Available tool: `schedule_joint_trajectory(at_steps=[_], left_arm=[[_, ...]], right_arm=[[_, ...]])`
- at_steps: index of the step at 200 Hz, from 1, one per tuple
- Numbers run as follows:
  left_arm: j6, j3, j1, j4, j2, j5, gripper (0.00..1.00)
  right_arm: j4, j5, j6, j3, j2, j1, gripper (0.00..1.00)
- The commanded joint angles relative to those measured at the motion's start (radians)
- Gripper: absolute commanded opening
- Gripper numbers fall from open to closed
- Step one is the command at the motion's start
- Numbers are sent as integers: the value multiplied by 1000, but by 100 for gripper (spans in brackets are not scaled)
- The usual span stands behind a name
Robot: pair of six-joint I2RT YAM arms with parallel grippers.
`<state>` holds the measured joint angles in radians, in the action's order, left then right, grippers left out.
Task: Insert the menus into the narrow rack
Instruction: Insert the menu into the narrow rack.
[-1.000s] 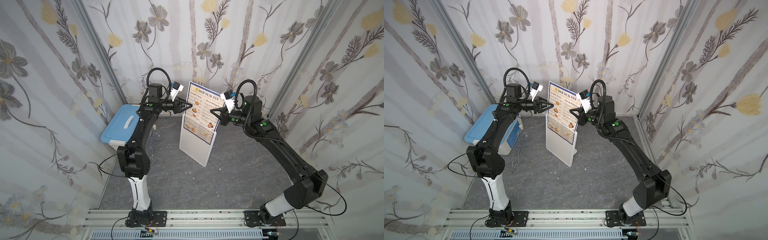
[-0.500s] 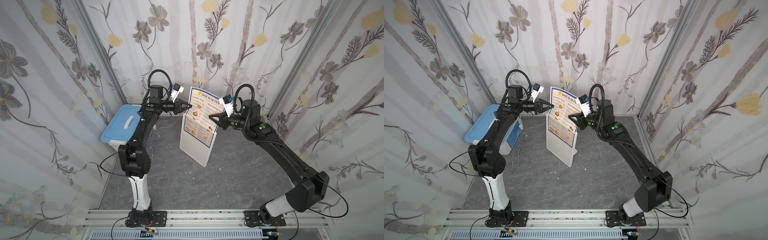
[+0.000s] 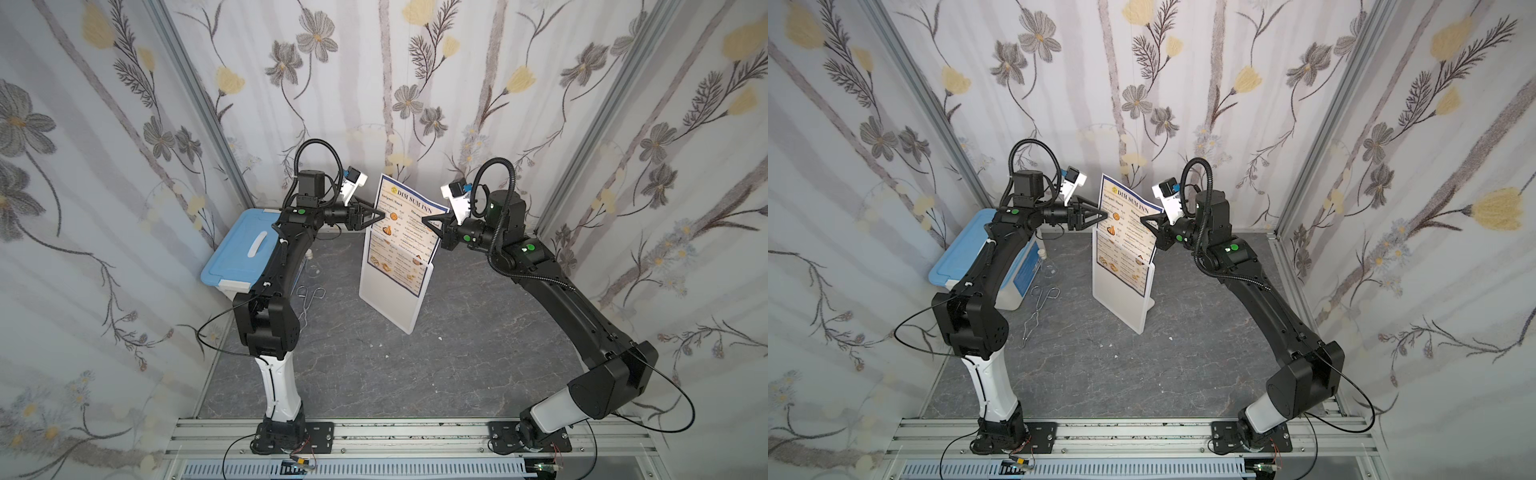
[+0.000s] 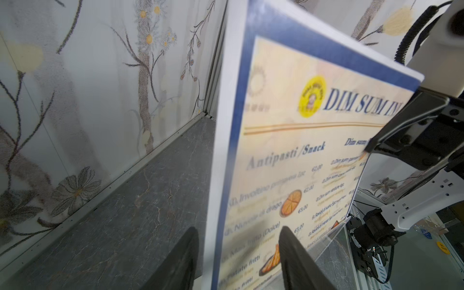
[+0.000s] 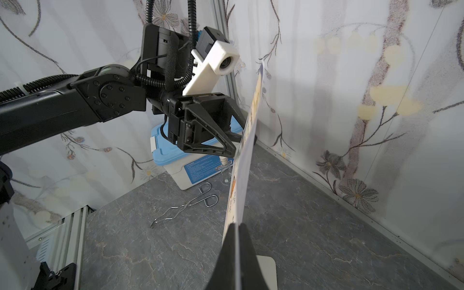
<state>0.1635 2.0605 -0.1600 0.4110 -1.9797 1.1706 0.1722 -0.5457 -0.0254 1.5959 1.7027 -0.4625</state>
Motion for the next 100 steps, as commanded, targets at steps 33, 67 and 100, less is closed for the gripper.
schedule_joint_trajectory(at_steps=[33, 67, 100], left_arm=[[13, 41, -1, -1, -26, 0, 60], [19, 13, -2, -1, -17, 3, 50], [39, -27, -2, 9, 0, 0, 34]], right_arm=[[-7, -20, 8, -71, -24, -17, 0], [-4, -14, 18, -85, -30, -21, 7], [18, 28, 28, -29, -26, -12, 28]])
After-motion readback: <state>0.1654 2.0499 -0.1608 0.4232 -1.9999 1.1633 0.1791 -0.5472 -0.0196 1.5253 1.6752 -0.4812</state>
